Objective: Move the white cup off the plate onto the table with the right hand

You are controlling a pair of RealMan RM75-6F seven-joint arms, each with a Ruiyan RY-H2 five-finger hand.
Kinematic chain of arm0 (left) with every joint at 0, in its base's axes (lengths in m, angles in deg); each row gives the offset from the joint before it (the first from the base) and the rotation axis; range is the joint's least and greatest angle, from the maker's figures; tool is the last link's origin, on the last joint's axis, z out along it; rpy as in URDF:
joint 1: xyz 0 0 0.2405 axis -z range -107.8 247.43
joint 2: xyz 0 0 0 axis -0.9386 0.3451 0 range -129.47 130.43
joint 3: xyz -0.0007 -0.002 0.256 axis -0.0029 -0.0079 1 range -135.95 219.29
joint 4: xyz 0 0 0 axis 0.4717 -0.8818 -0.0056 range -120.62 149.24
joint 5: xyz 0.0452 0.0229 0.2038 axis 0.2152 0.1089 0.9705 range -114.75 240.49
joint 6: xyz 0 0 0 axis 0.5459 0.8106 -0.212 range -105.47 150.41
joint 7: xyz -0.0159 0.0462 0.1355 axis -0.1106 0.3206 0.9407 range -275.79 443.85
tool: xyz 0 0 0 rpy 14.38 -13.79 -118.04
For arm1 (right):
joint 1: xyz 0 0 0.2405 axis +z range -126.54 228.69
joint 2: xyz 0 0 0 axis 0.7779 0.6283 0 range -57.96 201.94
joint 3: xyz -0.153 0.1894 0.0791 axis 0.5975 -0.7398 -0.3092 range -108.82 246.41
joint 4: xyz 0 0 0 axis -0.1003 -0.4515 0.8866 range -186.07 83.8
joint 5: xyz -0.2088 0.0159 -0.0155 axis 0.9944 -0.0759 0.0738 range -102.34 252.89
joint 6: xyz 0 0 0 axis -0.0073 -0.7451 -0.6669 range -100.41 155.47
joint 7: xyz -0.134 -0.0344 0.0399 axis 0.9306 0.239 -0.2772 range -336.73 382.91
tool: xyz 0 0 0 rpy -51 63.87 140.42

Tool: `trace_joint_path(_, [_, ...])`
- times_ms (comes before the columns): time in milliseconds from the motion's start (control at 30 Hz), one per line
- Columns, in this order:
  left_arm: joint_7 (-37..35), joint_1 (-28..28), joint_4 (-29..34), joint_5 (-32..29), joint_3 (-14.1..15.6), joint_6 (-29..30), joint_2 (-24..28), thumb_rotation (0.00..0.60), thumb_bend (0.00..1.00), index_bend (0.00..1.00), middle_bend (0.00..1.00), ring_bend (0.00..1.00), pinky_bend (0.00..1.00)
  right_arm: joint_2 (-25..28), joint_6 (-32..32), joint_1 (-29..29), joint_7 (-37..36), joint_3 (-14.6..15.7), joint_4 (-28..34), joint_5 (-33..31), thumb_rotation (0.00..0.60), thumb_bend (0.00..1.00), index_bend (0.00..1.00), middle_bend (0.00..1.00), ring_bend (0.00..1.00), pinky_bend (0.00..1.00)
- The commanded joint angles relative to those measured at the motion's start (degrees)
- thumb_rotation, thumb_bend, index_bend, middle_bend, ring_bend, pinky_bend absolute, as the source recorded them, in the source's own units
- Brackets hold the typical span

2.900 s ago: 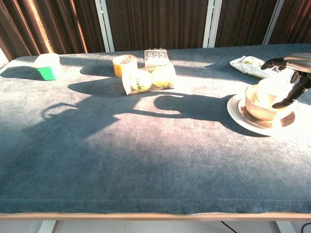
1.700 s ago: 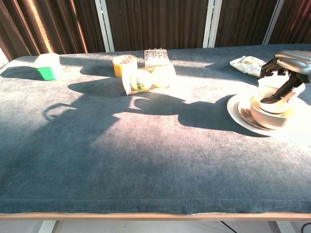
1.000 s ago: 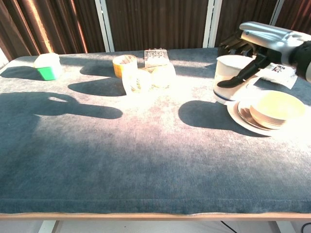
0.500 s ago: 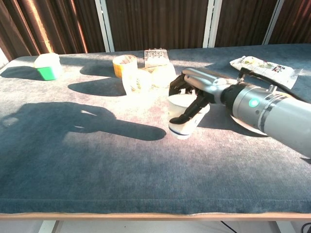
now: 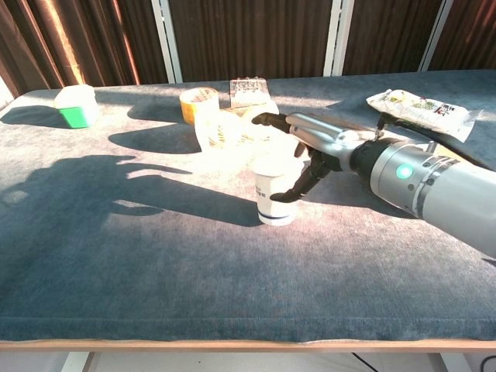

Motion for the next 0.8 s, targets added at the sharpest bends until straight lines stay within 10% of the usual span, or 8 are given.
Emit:
trace_joint_path(33, [0.2,0.1,0.1,-0.1,-0.1,-0.2,-0.1,0.6,0.22,0.02,0.19,0.2,0.47,3.5,3.0,-2.0,-2.5,0.9,3.3,4.9,0.6,0.08,0.0,0.0,0.0,0.19])
trace_joint_path(500, [1.2,0.1,0.5,-0.6,-0.3,-0.4,-0.3,0.6,0.22,0.02,0.19,0.2,0.47,29.7,20.9,-21.0,-3.6,13.1,17.5,15.2,0.6,0.07,0.0,0.0,0.0,0.16])
trace_joint_path(800, [5.3,0.1,1.5,-1.3,-0.6,-1.2,-1.2,0.6,0.22,0.02,0.19,0.2,0.47,31.9,29.7,-32.4,-13.1,17.1,8.6,17.2,0.6,0.07,0.0,0.0,0.0,0.13])
